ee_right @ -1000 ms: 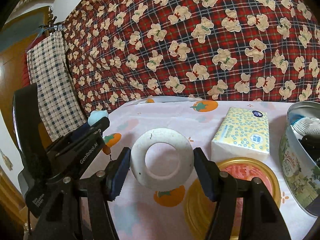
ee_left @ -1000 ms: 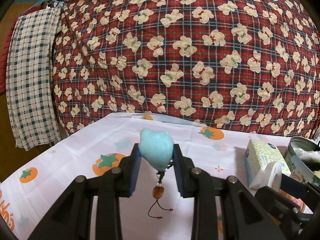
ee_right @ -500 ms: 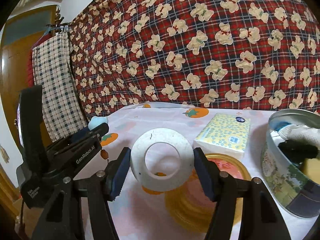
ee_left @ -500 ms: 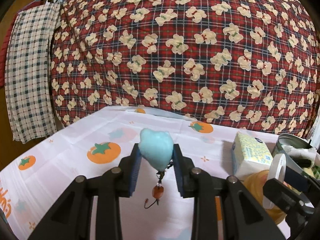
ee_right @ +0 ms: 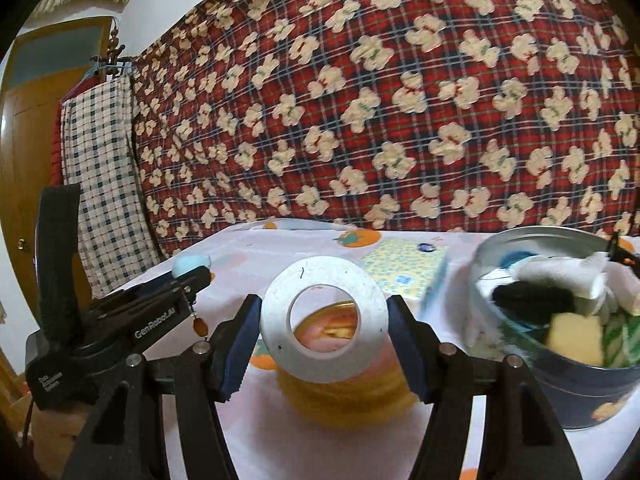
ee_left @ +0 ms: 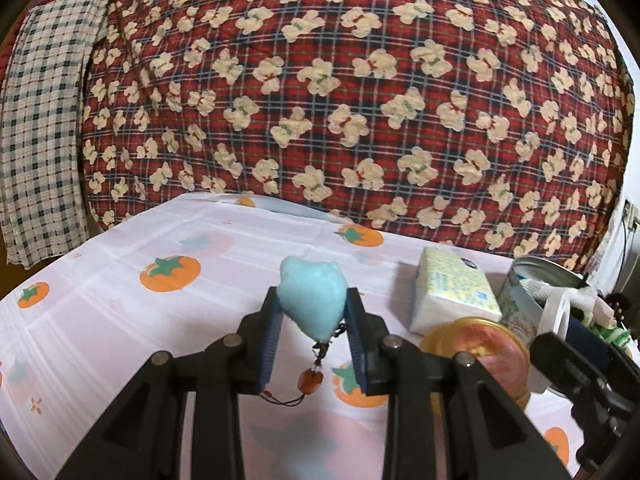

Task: Organize soft objects
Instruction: 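Carry the tape roll and blue plush keychain over the metal tin, then lower the tape roll and plush into the tin, opening both grippers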

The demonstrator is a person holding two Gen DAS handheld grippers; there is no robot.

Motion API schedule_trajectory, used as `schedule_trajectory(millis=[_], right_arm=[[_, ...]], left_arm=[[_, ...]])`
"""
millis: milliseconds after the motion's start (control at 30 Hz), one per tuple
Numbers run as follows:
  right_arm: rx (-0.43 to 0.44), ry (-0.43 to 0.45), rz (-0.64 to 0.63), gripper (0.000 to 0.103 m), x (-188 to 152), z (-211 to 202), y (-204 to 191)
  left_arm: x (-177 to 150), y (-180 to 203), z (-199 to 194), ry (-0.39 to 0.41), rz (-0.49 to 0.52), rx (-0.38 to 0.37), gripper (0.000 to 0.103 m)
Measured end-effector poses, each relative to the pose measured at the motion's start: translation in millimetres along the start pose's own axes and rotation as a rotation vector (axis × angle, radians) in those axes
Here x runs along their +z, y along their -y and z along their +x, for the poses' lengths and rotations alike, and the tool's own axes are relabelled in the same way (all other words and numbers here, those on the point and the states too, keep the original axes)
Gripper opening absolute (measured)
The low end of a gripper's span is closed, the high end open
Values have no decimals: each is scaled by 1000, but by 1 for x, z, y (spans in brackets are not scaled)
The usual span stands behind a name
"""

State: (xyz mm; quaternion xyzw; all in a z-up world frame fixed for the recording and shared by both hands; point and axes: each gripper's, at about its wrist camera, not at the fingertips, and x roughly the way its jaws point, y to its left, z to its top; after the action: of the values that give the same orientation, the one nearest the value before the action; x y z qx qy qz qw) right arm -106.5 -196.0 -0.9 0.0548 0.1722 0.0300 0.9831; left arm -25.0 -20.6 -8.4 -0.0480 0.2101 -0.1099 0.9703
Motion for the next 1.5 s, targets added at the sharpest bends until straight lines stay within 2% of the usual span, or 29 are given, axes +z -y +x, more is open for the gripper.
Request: schedule_trajectory(millis=[333, 733, 1067, 1333, 1500], right_arm=[[-109, 42, 6, 65, 7, -25, 43], [-296, 61, 47, 65, 32, -53, 113], [-430, 53, 51, 65, 55, -62, 159], [-510, 26, 38, 65, 68, -55, 192], [-555, -7, 53, 65, 68, -47, 214]], left_arm=[[6, 34, -23, 39, 47, -61, 30], [28, 98, -50, 105, 114, -218, 30], [39, 173, -51, 133, 195, -353, 30], [39, 219, -38, 116, 196, -426, 30], [38, 244, -26, 105, 207, -447, 30]])
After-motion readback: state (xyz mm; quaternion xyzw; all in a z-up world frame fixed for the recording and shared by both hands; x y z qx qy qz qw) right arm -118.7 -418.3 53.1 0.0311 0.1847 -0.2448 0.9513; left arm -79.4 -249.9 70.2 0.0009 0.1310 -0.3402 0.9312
